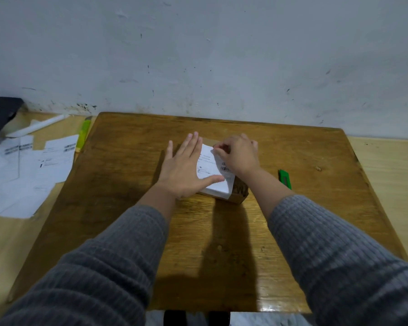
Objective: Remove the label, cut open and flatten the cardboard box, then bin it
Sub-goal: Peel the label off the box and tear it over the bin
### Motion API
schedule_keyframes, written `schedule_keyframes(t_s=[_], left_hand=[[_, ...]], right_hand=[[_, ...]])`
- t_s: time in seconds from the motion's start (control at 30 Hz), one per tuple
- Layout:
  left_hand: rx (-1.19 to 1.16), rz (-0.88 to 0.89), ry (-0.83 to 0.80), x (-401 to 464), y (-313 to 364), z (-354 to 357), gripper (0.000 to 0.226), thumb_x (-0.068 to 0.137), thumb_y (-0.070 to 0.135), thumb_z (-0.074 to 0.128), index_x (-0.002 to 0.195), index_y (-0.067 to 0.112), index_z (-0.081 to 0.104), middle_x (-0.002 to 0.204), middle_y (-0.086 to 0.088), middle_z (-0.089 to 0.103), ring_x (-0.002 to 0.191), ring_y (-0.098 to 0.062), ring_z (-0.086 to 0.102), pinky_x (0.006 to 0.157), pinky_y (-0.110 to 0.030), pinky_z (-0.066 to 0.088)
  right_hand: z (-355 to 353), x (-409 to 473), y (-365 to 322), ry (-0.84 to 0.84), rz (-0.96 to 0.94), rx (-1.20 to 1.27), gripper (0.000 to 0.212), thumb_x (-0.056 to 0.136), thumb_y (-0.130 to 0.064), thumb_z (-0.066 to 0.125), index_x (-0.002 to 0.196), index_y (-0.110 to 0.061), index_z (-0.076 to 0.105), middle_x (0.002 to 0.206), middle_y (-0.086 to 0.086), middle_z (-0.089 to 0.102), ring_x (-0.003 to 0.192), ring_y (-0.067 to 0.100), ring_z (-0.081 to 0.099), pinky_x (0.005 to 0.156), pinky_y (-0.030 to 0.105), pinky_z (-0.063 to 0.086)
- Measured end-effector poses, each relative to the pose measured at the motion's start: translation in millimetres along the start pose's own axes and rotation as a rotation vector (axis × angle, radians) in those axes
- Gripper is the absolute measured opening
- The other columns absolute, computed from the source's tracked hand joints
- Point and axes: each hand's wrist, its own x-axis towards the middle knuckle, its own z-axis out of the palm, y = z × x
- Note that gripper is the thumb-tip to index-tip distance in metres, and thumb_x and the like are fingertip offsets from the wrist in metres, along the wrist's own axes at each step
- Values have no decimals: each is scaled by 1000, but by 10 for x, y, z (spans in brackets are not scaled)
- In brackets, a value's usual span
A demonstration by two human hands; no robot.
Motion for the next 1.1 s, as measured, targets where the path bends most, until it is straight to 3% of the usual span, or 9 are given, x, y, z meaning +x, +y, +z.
schedule_keyframes(t_s=[0.13, 0.4, 0.57, 0.67, 0.77, 0.83, 0.9, 1.1], left_hand=[[45, 45, -102, -112, -161, 58, 130, 60, 98, 23, 152, 14, -16, 159, 1, -23, 145, -12, -23, 117, -56, -9], [53, 41, -36, -111, -100, 114, 129, 62, 95, 29, 153, 13, -10, 162, -1, -15, 147, -13, -18, 117, -57, -4], [37, 22, -30, -79, -68, 120, 131, 61, 96, 29, 154, 12, -6, 162, -1, -13, 147, -14, -16, 117, -58, -3], [28, 17, -22, -72, -47, 129, 131, 61, 96, 30, 154, 11, -5, 162, -2, -13, 147, -14, -16, 117, -57, -3], [19, 14, -18, -80, -34, 131, 130, 62, 95, 32, 154, 11, -5, 162, -2, -12, 147, -14, -17, 117, -57, -5], [15, 13, -17, -81, -39, 132, 130, 62, 95, 31, 154, 11, -5, 162, -2, -13, 147, -14, -17, 117, -57, -6], [10, 11, -15, -80, -47, 134, 131, 61, 96, 32, 154, 11, -5, 162, -1, -13, 147, -13, -17, 117, -56, -7], [1, -1, -8, -64, -42, 142, 129, 61, 95, 31, 154, 12, -4, 162, -1, -13, 147, -13, -17, 118, -56, -6]], right_hand=[[25, -5, -17, 11, 31, 51, 15, 87, -38, 61, 95, -29, 70, 101, -9, 67, 103, 15, 47, 83, 34, 23], [-55, 14, -150, -116, 161, 54, 23, 96, -36, 47, 100, -26, 67, 95, -5, 65, 97, 17, 54, 93, 38, 27], [-276, 23, -150, -171, 260, 220, 17, 93, -36, 54, 79, -30, 61, 83, -11, 60, 89, 15, 54, 91, 33, 30], [-322, 0, -105, -99, 253, 351, 18, 86, -31, 64, 70, -33, 57, 77, -11, 63, 87, 19, 64, 93, 49, 46], [-311, -59, -78, -53, 198, 388, 22, 84, -23, 65, 71, -38, 53, 74, -11, 61, 81, 18, 62, 89, 53, 47], [-280, -100, -80, -74, 155, 328, 19, 89, -26, 59, 77, -39, 63, 80, -16, 64, 84, 14, 58, 93, 49, 45], [-254, -122, -81, -126, 144, 239, 17, 93, -35, 54, 95, -37, 70, 100, -9, 70, 93, 15, 58, 95, 45, 44], [-319, -142, -41, -278, 84, -3, 58, 73, -71, 58, 118, -34, 65, 128, -7, 61, 123, 20, 50, 99, 43, 35]])
